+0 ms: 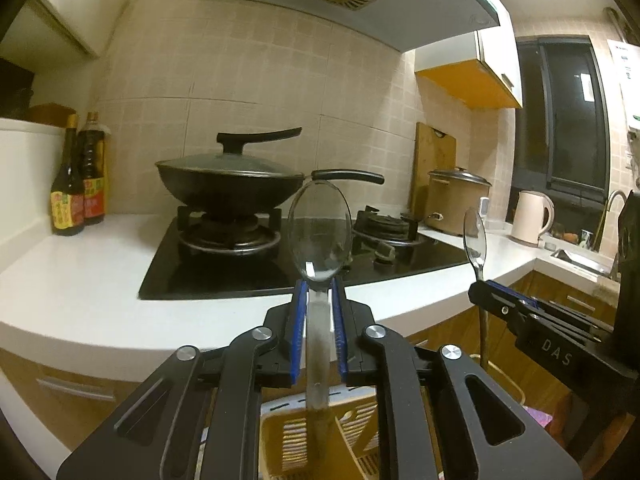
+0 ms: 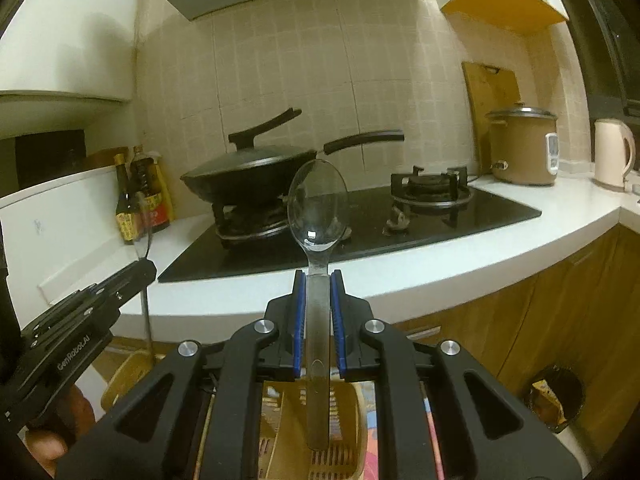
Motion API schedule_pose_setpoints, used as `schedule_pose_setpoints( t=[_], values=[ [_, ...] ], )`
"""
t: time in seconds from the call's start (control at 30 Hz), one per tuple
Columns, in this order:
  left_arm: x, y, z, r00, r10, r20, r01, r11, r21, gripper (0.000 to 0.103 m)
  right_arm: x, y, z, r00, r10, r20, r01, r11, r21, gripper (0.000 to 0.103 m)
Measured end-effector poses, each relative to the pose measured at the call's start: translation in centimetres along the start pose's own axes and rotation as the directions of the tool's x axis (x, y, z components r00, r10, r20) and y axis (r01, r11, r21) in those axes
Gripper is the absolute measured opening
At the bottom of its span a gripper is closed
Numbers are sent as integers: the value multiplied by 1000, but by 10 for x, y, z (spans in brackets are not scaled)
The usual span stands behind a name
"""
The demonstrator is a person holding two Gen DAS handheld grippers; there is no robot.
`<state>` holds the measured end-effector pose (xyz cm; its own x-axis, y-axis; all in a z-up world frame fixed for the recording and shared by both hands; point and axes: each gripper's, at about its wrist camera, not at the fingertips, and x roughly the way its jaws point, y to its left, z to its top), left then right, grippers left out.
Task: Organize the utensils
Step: 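Carry both spoons over the tan basket and open both tools to drop them, then move both open tools back down to the utensils on the table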
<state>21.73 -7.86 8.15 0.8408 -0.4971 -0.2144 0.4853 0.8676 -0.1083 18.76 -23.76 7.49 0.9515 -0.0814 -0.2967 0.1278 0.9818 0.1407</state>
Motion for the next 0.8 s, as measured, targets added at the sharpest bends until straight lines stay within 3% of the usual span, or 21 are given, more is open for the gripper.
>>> schedule_pose_setpoints(
  t=[0.07,0.2,0.5,0.7,0.8],
  values=[
    [-4,3,-2,1000,-6,-7,6,1000,-10,28,-1,-2,-3,1000,13,-15,-13,1000,6,13],
    [-17,9,-6,1000,-23,-20,22,999,-25,31,-19,-5,-9,999,36,-29,-36,999,27,18],
    [-77,23,-14,996,-63,-62,59,995,-76,50,-77,-6,-36,989,94,-112,-88,995,55,22],
    [-118,30,-44,976,-58,-209,45,997,-67,57,-110,0,-77,963,126,-239,-112,991,71,23],
    [-129,34,-69,945,-34,-325,14,998,-64,58,-117,5,-101,937,126,-326,-107,992,73,23]
  ],
)
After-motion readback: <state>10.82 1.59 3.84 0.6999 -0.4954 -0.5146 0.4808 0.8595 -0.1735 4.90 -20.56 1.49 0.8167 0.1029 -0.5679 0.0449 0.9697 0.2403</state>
